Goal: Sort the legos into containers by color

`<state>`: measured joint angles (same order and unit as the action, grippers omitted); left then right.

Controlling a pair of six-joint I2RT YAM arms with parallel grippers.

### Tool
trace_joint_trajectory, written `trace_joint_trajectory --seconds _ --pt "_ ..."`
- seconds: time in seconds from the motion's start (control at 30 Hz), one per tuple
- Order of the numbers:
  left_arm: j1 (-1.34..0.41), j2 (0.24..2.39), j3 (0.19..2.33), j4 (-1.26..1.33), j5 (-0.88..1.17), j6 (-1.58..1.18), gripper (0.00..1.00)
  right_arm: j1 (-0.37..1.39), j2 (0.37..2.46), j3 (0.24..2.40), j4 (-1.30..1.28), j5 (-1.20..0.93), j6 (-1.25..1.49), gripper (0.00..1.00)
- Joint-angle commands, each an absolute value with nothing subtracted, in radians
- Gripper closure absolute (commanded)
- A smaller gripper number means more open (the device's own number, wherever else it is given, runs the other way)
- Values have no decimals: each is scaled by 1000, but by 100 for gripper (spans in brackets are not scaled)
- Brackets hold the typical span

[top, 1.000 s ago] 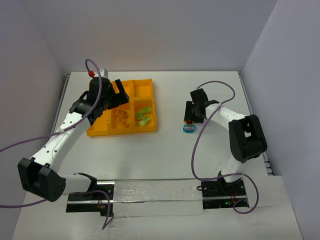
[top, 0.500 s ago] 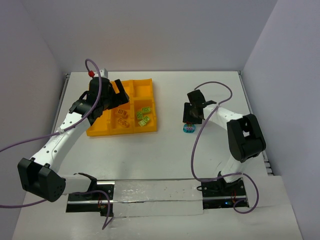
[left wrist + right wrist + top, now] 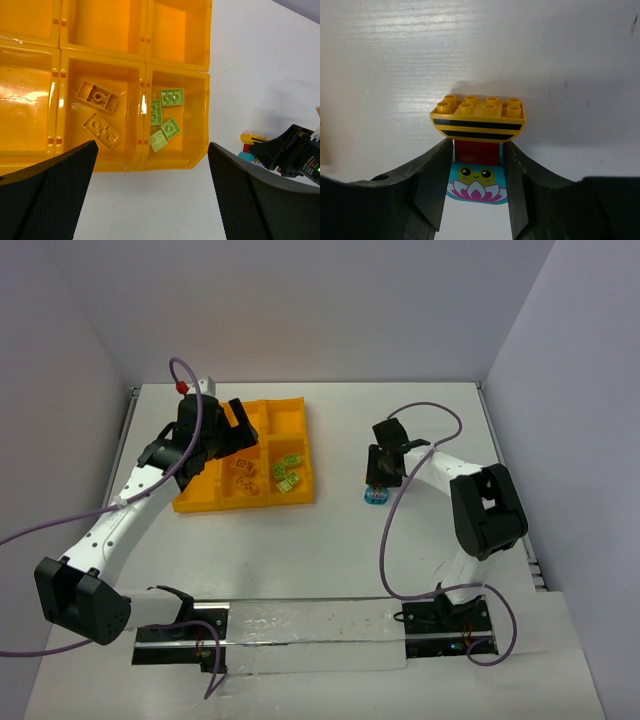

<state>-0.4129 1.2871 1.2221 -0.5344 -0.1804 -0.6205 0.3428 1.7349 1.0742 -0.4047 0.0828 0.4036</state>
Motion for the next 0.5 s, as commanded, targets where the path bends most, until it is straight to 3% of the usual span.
trace_joint_trajectory --seconds 0.0,0.13,0.17,0.27,0.47 --pt "-420 1250 1262 -512 -184 -616 1 350 1759 1113 -395 90 410 50" --pt "-420 1246 1265 -512 -180 -615 1 351 1748 1112 -388 79 411 62" --pt "-420 1246 1266 -512 -175 -616 1 352 1732 1112 -386 66 411 71" --pt "-420 1247 1267 -508 -161 -620 1 353 1687 1114 -379 37 408 86" --pt "-422 1254 1272 -488 -101 -632 1 354 1531 1120 -346 -72 377 90"
